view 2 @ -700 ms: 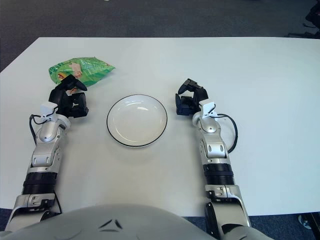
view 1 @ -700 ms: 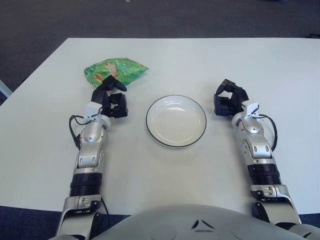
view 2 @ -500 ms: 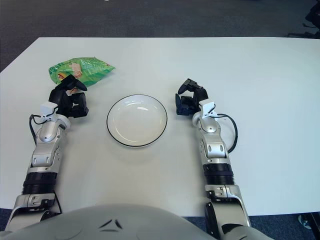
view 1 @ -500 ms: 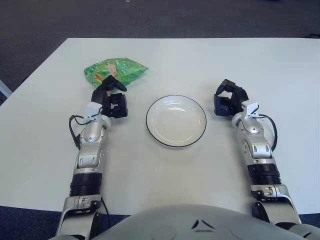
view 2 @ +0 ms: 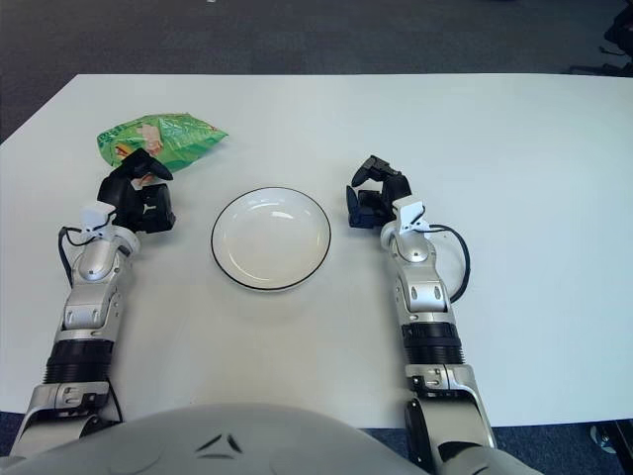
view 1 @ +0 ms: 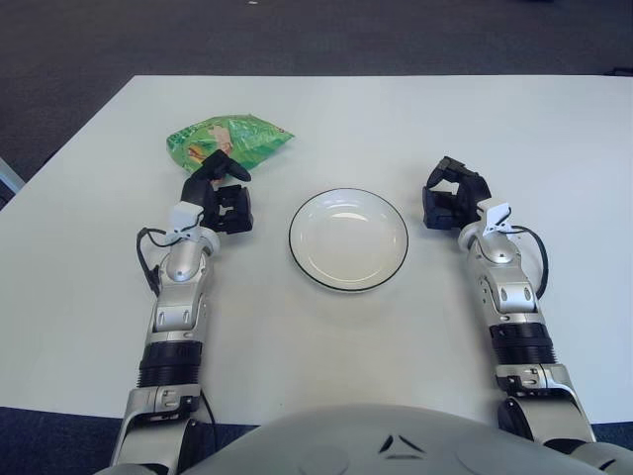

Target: Put the snack into the plate.

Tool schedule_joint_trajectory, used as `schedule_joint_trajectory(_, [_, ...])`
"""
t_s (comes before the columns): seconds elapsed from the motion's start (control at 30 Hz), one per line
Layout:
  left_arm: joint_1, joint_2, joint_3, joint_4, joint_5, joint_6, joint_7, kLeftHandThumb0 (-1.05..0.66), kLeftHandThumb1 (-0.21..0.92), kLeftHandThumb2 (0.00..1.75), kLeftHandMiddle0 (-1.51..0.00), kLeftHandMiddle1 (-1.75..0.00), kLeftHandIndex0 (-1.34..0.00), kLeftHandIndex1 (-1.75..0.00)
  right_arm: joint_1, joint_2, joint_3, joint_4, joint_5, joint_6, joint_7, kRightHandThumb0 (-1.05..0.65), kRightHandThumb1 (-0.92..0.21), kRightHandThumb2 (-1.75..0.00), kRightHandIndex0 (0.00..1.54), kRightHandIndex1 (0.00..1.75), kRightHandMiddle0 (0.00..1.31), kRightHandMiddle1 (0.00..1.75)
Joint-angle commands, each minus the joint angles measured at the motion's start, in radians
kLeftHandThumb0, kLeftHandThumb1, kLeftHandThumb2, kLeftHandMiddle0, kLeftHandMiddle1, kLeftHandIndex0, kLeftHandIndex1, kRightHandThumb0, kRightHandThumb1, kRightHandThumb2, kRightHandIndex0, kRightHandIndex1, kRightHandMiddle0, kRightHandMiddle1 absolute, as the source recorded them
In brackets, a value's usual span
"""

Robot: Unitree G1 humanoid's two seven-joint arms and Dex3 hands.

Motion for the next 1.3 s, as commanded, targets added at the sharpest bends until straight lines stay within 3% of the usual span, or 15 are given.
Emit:
schedule_joint_trajectory(0.0, [0.156, -0.054, -0.014, 0.142, 0.006, -0.022, 0.008, -0.50, 0.28, 1.37, -1.34, -1.75, -0.65, -1.75, 0.052, 0.004, -0.002, 0.081, -0.014, 0.048, 0.005, -0.51, -0.25, -1.40, 1.32, 1.75, 0.67, 1.75])
schedule_joint_trajectory(0.7, [0.134, -0.038, -0.016, 0.141, 0.060, -0.052, 0.044, -0.50, 0.27, 1.38, -1.35, -1.75, -0.65, -1.75, 0.034, -0.009, 0.007, 0.118, -0.038, 0.024, 0.005, -0.51, -0.24, -1.41, 1.33, 1.75, 0.68, 1.75])
schedule_joint_trajectory(0.93, [0.109, 0.053, -0.017, 0.064, 0.222, -0.033, 0.114, -0.52, 0.23, 1.43, -1.37, -1.75, -0.69, -1.75, 0.027, -0.008, 0.009, 0.128, -0.045, 0.018, 0.002, -0.51, -0.24, -1.41, 1.33, 1.75, 0.68, 1.75])
schedule_joint_trajectory(1.27, [0.074, 0.174, -0.047, 0.067, 0.448, -0.045, 0.183, -0.54, 0.19, 1.47, -1.38, -1.75, -0.72, -1.75, 0.019, -0.006, 0.012, 0.141, -0.067, 0.020, -0.006, -0.51, -0.24, -1.41, 1.33, 1.75, 0.68, 1.75])
